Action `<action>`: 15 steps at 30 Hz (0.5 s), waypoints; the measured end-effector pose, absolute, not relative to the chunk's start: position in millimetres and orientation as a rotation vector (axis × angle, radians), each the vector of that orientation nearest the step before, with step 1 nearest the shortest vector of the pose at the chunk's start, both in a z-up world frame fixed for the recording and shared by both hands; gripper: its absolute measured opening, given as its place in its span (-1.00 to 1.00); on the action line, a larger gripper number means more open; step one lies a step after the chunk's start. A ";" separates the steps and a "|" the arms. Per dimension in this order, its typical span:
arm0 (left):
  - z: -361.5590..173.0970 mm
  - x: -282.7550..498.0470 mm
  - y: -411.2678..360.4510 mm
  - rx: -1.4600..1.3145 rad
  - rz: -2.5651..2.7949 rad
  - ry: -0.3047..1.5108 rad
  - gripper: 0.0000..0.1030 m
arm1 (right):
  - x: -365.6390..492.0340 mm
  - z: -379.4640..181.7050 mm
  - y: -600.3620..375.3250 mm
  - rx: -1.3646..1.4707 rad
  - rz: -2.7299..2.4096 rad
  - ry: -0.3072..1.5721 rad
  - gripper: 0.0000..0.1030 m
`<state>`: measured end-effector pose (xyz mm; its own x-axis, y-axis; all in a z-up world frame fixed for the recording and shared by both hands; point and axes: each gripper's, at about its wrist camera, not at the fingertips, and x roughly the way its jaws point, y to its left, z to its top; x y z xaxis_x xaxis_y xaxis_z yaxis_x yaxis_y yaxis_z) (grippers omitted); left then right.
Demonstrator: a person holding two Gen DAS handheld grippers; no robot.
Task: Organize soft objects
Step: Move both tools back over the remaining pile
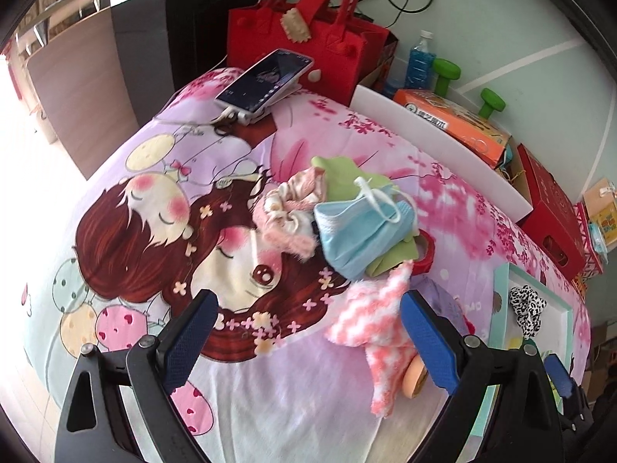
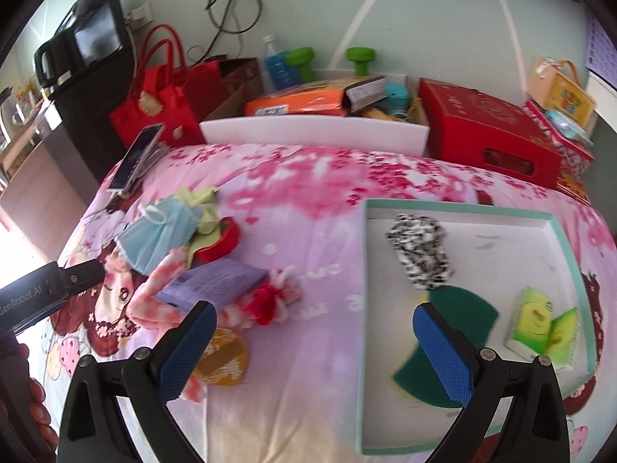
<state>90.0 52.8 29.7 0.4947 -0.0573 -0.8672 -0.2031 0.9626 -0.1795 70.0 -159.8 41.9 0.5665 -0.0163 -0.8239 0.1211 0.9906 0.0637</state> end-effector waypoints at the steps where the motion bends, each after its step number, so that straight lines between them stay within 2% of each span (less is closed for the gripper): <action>1: 27.9 89.2 54.4 -0.279 0.093 1.056 0.85 | 71.4 40.3 -155.9 0.115 -0.072 0.967 1.00; 15: -11.4 93.1 76.4 -0.438 0.166 1.158 0.85 | 87.7 18.7 -120.4 0.135 0.017 0.992 1.00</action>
